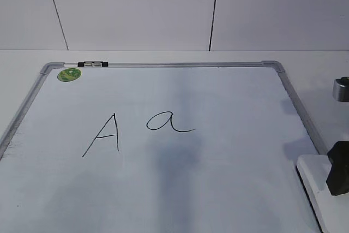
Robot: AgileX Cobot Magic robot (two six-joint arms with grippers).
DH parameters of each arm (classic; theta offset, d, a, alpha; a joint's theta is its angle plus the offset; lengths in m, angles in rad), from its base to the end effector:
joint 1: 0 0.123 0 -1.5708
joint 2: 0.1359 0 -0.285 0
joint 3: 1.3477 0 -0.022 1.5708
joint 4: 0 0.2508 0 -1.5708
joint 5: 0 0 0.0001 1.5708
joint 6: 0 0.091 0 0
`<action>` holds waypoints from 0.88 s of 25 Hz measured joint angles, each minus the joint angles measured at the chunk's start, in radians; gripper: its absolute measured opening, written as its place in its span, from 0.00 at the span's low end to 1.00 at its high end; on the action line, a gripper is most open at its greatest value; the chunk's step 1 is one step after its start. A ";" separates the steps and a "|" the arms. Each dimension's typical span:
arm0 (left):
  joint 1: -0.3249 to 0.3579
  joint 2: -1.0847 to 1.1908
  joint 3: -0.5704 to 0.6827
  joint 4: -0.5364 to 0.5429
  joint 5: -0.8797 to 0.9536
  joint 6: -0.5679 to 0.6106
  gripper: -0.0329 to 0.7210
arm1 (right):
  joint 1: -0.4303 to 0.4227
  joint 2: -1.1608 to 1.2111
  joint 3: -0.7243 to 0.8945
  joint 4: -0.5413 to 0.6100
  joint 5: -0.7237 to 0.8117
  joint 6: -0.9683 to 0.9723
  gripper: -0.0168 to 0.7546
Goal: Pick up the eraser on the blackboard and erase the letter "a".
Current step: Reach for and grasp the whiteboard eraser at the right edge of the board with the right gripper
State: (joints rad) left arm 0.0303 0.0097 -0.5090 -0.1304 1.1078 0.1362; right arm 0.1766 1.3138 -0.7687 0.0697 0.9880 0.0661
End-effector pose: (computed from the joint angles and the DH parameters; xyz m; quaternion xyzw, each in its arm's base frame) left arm -0.0065 -0.0108 0.2766 0.0497 0.8622 -0.0232 0.5036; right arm 0.2074 0.0424 0.2246 -0.0378 0.9969 0.0376 0.0583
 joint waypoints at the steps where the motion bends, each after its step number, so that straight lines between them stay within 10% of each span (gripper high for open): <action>1: 0.000 0.000 0.000 0.000 0.000 0.000 0.37 | 0.000 0.000 0.000 0.000 0.000 0.000 0.79; 22: 0.000 0.011 -0.002 -0.076 -0.011 0.000 0.37 | 0.000 0.000 0.000 -0.001 0.000 0.000 0.79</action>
State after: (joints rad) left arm 0.0303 0.0212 -0.5110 -0.2065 1.0969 0.1362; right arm 0.1766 1.3138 -0.7687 0.0682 0.9880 0.0661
